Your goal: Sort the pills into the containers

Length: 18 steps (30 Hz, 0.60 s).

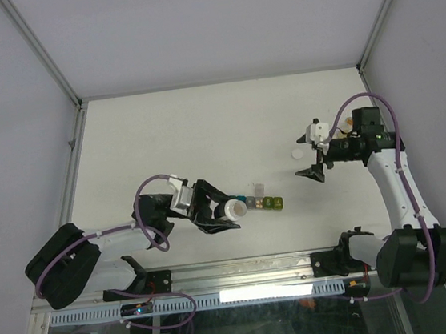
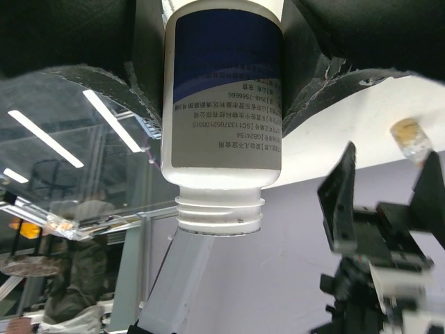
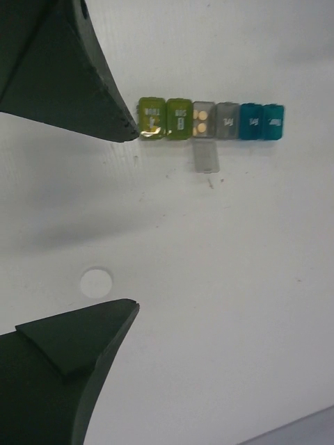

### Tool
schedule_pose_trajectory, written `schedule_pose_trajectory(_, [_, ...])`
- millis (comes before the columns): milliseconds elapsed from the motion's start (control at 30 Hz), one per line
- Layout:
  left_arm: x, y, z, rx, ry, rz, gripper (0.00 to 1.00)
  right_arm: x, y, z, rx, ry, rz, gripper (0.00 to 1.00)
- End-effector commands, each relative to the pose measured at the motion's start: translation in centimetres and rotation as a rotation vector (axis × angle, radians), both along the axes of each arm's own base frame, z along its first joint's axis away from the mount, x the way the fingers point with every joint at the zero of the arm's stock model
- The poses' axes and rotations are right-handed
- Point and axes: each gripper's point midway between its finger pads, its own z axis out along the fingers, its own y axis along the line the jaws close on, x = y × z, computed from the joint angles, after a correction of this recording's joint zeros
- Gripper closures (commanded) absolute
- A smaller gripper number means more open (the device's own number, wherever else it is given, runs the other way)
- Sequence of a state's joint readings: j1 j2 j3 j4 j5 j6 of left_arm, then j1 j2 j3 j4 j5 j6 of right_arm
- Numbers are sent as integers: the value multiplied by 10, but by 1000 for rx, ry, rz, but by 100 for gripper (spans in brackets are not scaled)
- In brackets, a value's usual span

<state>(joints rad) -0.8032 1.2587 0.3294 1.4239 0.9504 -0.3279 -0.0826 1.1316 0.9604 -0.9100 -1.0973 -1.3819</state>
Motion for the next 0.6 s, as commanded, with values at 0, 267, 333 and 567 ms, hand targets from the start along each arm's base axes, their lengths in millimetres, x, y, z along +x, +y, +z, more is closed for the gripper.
schedule_pose_trajectory(0, [22,2,9,-36,-124,165,100,37,-28,-39,-169,-20,-80,1])
schedule_pose_trajectory(267, [42,6,-14,58,-78,293,100,91,-50,-89,-289,141,12,11])
schedule_pose_trajectory(333, [42,7,-19,69,-60,302,100,99,-54,-102,-312,163,39,13])
schedule_pose_trajectory(567, [49,7,-26,92,-48,338,100,114,-60,-132,-355,179,92,14])
